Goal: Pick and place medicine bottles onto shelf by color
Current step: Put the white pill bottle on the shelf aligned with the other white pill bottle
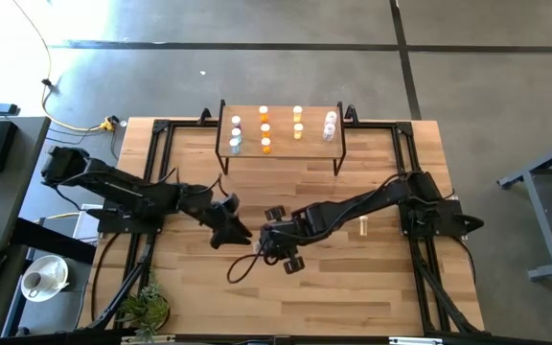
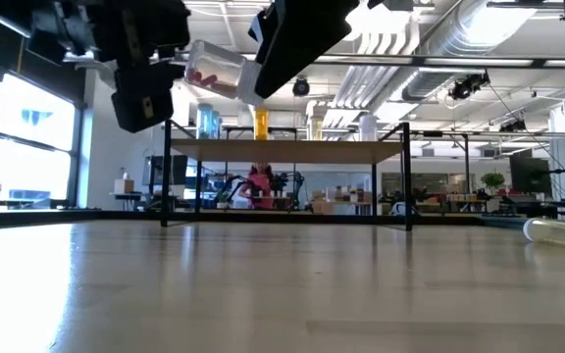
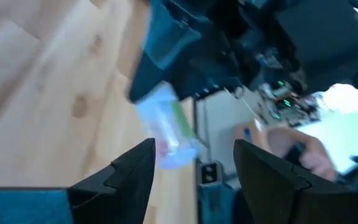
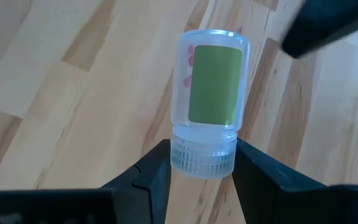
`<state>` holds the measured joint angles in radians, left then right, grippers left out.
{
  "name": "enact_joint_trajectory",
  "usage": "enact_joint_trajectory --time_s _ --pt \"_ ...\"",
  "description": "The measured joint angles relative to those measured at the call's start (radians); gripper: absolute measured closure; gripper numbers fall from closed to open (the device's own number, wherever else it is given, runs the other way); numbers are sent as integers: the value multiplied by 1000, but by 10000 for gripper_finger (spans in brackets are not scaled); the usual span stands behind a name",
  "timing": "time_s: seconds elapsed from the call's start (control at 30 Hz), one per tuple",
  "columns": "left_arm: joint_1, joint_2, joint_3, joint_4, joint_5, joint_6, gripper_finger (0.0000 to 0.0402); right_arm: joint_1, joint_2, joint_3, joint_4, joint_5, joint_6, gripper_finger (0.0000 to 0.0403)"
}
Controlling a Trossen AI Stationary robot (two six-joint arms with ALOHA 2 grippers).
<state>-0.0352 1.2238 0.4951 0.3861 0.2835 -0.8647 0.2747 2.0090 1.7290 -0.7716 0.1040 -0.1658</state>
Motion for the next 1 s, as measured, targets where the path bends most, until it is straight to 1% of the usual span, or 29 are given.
enact_joint_trajectory --time_s 0.1,0.23,0.4,0.53,0.6,0.73,0.83,0.9,1.0 --pt "18 56 42 -1 97 -47 193 -1 0 0 -15 0 0 270" --pt "30 120 86 -6 157 -88 193 1 0 0 -34 -11 0 269" --pt "39 169 106 -46 161 -95 193 0 0 0 -86 -20 21 269" --pt "46 199 106 -58 161 -125 193 0 0 0 -83 -30 25 269" --pt "48 217 106 -46 163 -141 193 0 0 0 -77 -31 13 269" --pt "55 235 106 -25 218 -157 193 0 0 0 -51 -34 0 269" --pt "54 240 106 -8 224 -164 193 0 2 0 -34 -37 -20 269" --pt "54 240 106 19 228 -161 193 0 2 0 -32 -37 -18 269" --pt "54 239 106 63 260 -157 193 -2 1 0 -23 -35 -15 269"
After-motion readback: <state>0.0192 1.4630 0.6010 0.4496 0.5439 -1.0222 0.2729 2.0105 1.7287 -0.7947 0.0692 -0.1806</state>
